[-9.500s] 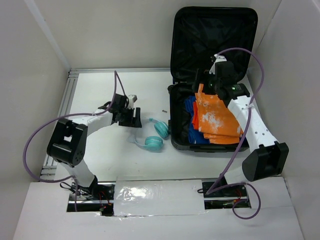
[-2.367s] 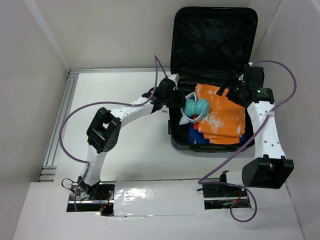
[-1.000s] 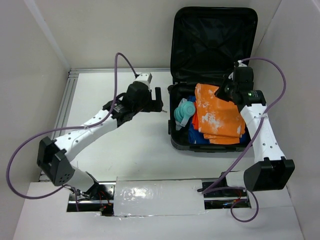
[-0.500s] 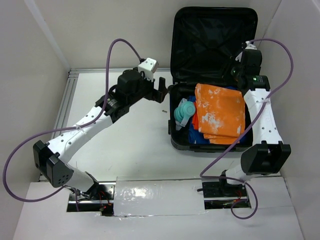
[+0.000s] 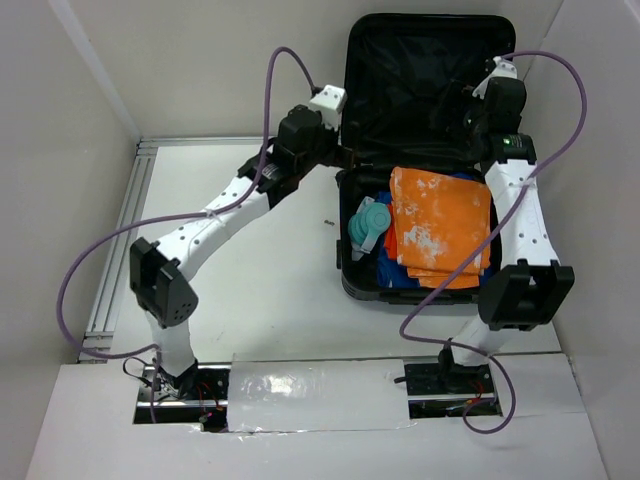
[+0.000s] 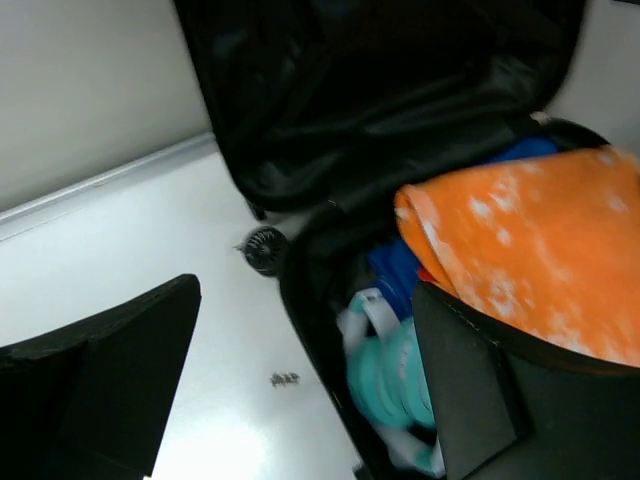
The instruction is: Pack the luggage
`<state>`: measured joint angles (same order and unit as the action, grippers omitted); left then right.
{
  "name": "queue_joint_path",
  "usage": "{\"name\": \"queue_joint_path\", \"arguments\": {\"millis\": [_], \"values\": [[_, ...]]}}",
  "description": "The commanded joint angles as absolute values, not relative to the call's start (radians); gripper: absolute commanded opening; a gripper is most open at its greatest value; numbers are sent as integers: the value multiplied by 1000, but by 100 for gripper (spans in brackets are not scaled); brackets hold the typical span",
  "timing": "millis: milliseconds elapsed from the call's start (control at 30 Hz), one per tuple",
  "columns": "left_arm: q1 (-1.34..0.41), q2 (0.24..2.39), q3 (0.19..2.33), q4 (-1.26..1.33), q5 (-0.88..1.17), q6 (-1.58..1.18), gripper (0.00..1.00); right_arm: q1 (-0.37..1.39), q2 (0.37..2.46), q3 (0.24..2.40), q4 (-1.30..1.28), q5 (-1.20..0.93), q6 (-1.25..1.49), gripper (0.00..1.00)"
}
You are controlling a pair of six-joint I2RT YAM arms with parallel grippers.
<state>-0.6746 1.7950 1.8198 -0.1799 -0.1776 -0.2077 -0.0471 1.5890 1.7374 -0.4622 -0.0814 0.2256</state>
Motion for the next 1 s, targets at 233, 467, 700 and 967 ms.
{"name": "queue_joint_path", "arguments": {"millis": [233,467,700,967], "values": [[-605,2146,2189,3,-433,-185,100,-124,1778,1948,-399,-34,178,100],[-486,2244,2163,199,-335,-330,100,-146,1743,1835,-247,31,170,100],[-428,2355,2235,282,-80,-396,100,-175,1753,1790,-224,-87,179,100],[-377,2333,2170,201,-160,-390,100,0,1773,1805,-156,-229,215,96]]}}
